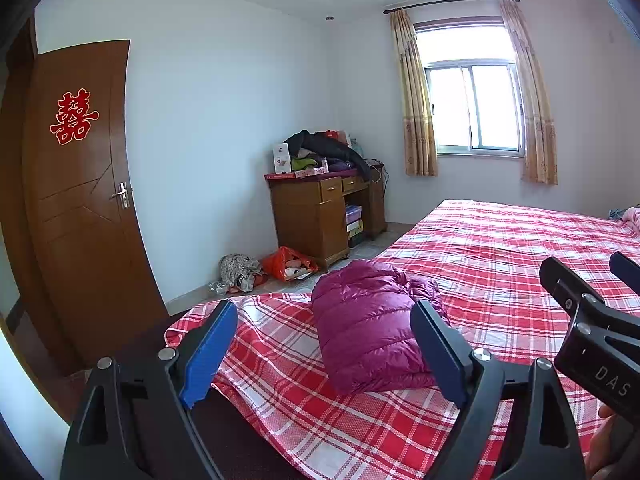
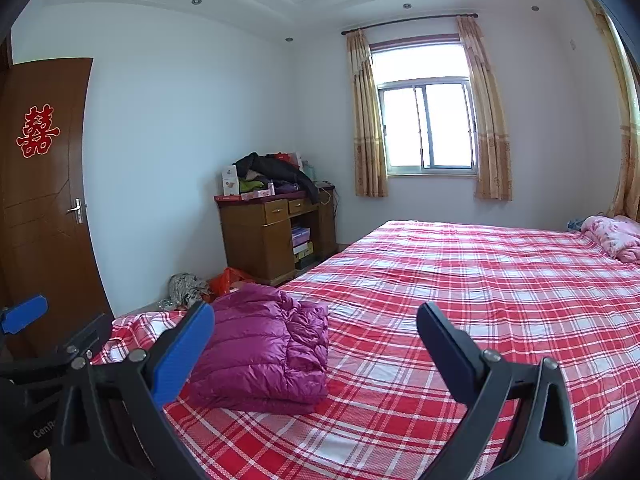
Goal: Fold large clothes
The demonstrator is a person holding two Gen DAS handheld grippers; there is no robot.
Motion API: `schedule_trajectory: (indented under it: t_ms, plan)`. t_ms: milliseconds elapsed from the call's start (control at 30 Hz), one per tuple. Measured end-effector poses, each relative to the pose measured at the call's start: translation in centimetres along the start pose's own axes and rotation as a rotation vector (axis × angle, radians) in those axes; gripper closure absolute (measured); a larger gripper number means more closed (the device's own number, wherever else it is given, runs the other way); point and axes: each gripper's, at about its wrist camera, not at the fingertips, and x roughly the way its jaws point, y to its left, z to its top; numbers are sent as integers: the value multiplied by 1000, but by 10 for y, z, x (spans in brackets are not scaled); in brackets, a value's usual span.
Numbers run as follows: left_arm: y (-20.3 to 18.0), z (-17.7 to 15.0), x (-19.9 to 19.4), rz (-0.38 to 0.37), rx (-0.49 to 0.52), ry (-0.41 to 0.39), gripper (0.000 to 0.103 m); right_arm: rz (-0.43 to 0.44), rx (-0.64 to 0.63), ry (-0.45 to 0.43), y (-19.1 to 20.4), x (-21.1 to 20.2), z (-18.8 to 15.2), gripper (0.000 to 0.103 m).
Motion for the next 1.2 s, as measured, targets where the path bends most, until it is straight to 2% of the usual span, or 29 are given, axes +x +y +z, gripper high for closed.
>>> schedule_trajectory:
  t_ms: [500, 1200]
  plan:
    - [0, -1, 7, -5, -5, 30, 14, 0, 11, 25, -2, 5, -3, 0]
    - [-2, -4, 8, 0, -1, 29, 14, 4, 12, 27, -1, 4, -3, 0]
